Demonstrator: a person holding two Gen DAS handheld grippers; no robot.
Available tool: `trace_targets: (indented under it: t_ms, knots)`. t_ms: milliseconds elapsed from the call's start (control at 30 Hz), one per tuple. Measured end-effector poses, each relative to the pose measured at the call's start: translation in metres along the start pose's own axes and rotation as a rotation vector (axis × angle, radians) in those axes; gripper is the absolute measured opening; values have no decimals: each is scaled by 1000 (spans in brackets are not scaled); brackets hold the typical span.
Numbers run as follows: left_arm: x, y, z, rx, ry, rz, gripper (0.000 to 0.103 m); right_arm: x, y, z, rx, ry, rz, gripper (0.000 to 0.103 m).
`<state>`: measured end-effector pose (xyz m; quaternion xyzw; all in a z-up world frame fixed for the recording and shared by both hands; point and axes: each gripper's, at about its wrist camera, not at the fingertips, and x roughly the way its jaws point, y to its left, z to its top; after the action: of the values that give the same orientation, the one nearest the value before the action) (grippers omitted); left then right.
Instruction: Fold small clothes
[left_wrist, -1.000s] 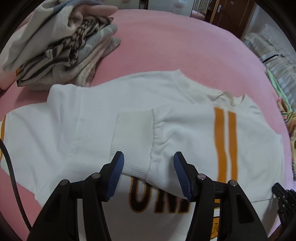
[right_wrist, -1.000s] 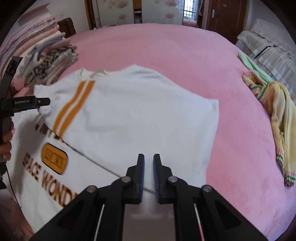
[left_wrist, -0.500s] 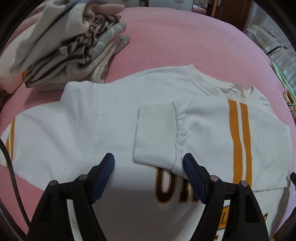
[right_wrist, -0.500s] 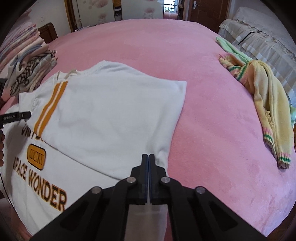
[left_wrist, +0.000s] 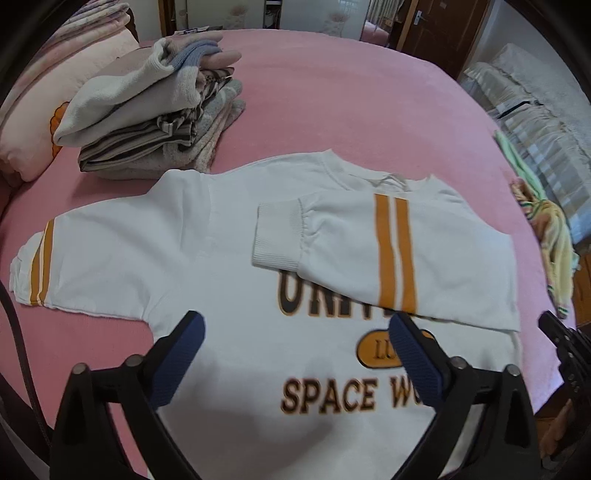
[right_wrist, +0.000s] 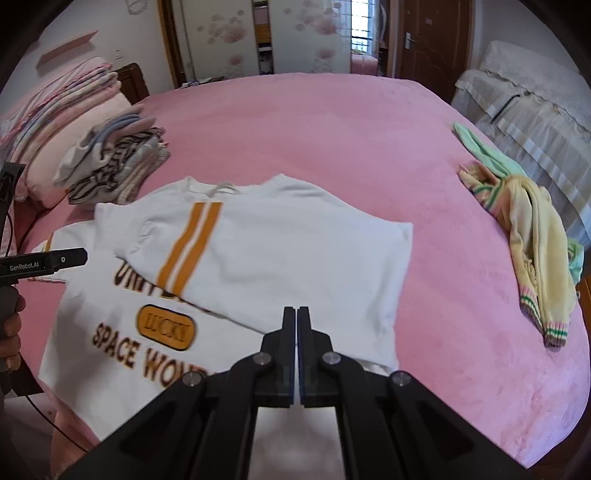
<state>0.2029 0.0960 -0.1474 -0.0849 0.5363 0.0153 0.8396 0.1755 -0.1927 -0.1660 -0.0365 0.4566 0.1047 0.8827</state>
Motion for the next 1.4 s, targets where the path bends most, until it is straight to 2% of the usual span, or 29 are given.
trace_targets:
  t_ms: [100,300,400,433,467,500,800,1000,1200,1400]
  knots:
    - [-22,2,-7,19,-5,-19,102,-13,22,5,-41,-25,2,2]
    - [-53,25,-12,24,-39,1,102,-35,62,14,-89,-59,33,4]
    - [-69,47,-16,8,-67,2,102,-44,84,19,-118,-79,43,21]
    - [-74,55,-18,2,-79,5,102,-46,92,20,-128,-89,44,33]
    - [-79,63,-20,-4,-89,11,102,-49,99,21,-137,-102,45,41]
    - [-84,72,-22,-14,-99,18,102,-51,107,23,-148,-114,44,42]
    - [-98,148,-39,-124,-117,63,102,-54,186,41,-238,-145,111,43]
    - [-98,173,-52,-147,-110,125,102,-49,229,48,-259,-149,152,43]
    - [-99,188,-58,-161,-108,113,102,-45,272,58,-287,-162,193,43]
    - [-94,222,-52,-191,-110,153,102,-31,323,73,-347,-187,233,43]
